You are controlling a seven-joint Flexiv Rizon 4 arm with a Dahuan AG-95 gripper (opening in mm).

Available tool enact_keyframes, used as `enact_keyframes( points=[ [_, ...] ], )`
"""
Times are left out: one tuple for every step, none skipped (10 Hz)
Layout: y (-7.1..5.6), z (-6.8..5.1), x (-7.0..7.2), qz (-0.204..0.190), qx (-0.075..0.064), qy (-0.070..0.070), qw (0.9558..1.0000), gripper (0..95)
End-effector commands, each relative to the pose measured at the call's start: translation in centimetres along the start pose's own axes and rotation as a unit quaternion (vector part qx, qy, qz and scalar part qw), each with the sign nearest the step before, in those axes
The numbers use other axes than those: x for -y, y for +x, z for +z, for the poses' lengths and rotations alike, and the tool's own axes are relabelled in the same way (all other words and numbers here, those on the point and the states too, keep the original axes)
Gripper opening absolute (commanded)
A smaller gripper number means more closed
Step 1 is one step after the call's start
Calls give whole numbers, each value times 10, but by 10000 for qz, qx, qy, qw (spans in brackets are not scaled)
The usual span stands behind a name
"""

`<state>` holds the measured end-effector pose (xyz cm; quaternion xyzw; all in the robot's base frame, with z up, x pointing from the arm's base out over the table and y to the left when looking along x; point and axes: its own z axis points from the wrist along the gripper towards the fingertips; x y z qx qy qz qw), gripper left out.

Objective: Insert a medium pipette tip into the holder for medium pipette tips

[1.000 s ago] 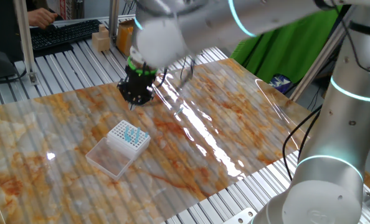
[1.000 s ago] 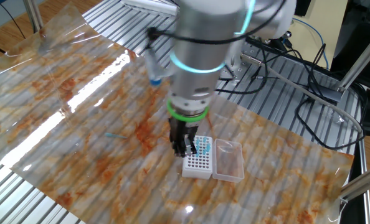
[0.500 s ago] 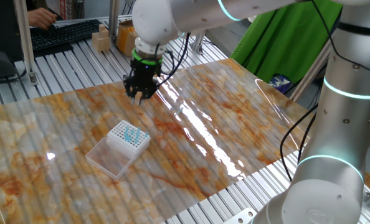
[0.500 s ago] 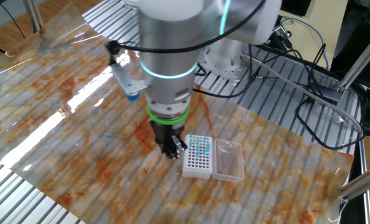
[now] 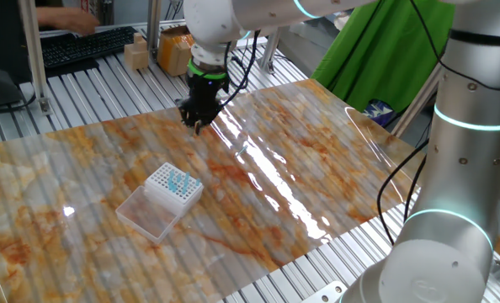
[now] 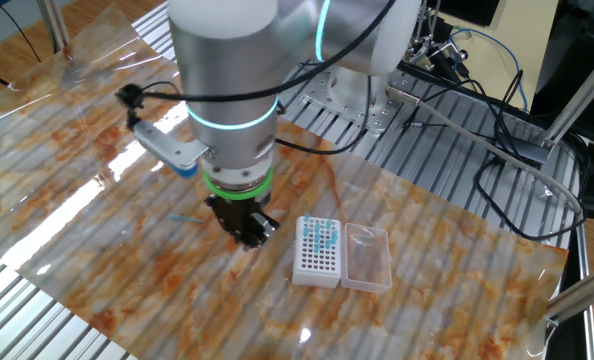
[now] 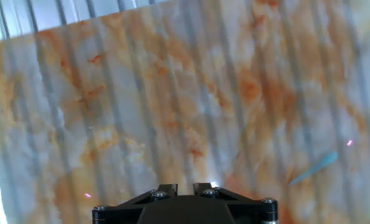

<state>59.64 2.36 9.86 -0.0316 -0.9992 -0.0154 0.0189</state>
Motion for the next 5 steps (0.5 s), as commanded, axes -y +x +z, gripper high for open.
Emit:
enact_keyframes(
  points=[
    [-4,-3,26,-884,-63,283,9957,0],
    [-6,-2,31,-948,-66,292,9950,0],
    [-6,-1,34,-999,-71,318,9945,0],
    [-6,-1,36,-1029,-100,336,9941,0],
    [-6,-1,37,-1118,-127,454,9926,0]
  ],
)
